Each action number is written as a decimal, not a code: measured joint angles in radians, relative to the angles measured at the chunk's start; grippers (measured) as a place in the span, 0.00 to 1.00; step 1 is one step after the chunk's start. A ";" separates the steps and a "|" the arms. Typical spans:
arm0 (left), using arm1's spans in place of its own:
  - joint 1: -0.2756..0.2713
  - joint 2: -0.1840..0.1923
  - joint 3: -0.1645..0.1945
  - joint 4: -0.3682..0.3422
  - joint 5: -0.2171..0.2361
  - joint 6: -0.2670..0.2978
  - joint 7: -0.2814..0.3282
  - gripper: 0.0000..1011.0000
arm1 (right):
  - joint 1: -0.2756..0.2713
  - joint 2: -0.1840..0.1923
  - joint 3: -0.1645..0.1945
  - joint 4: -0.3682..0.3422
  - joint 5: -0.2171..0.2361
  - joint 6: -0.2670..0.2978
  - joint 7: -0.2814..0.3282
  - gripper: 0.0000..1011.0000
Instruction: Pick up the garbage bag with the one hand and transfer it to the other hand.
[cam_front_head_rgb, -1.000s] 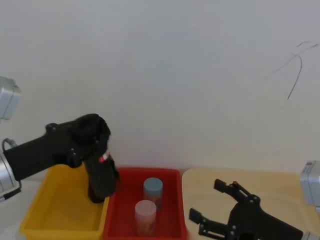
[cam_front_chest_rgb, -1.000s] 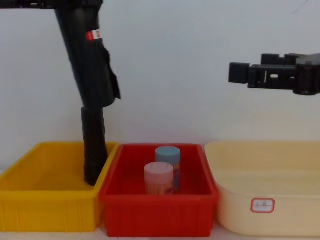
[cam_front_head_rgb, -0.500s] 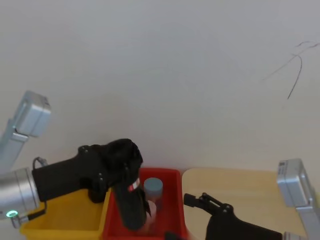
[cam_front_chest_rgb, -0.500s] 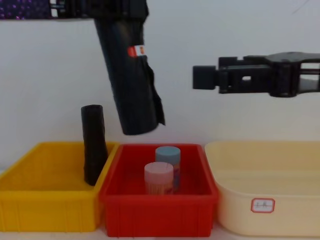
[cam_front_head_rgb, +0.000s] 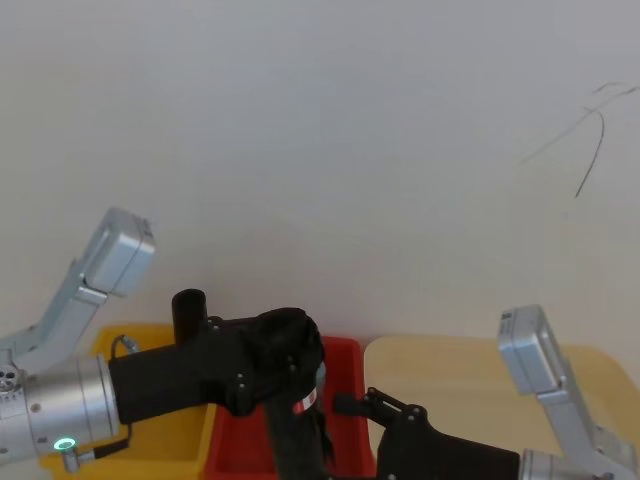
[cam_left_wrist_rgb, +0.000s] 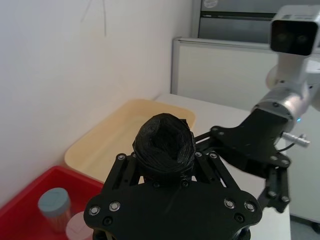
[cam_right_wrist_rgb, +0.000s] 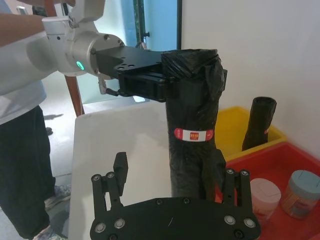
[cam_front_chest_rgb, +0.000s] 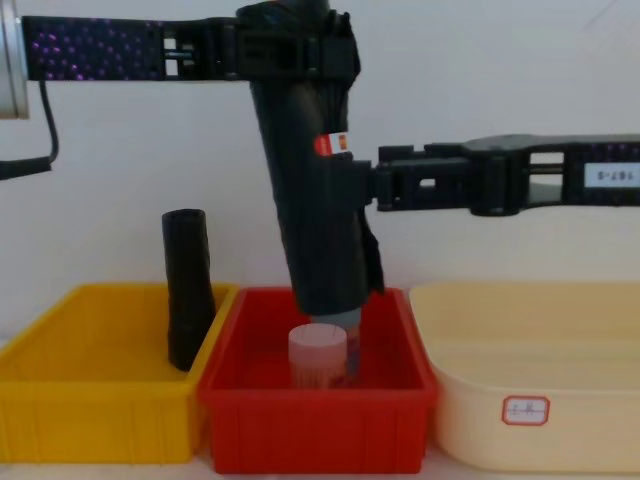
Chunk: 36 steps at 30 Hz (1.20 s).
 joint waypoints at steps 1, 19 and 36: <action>-0.003 -0.002 0.005 0.002 -0.001 0.002 -0.003 0.39 | 0.008 -0.004 -0.007 0.012 -0.001 0.001 0.001 0.99; -0.037 -0.015 0.043 0.001 -0.033 0.015 -0.026 0.39 | 0.072 -0.040 -0.064 0.134 -0.016 -0.009 0.003 0.99; -0.055 -0.022 0.065 0.000 -0.049 0.021 -0.032 0.39 | 0.098 -0.052 -0.085 0.186 -0.016 -0.020 0.004 0.83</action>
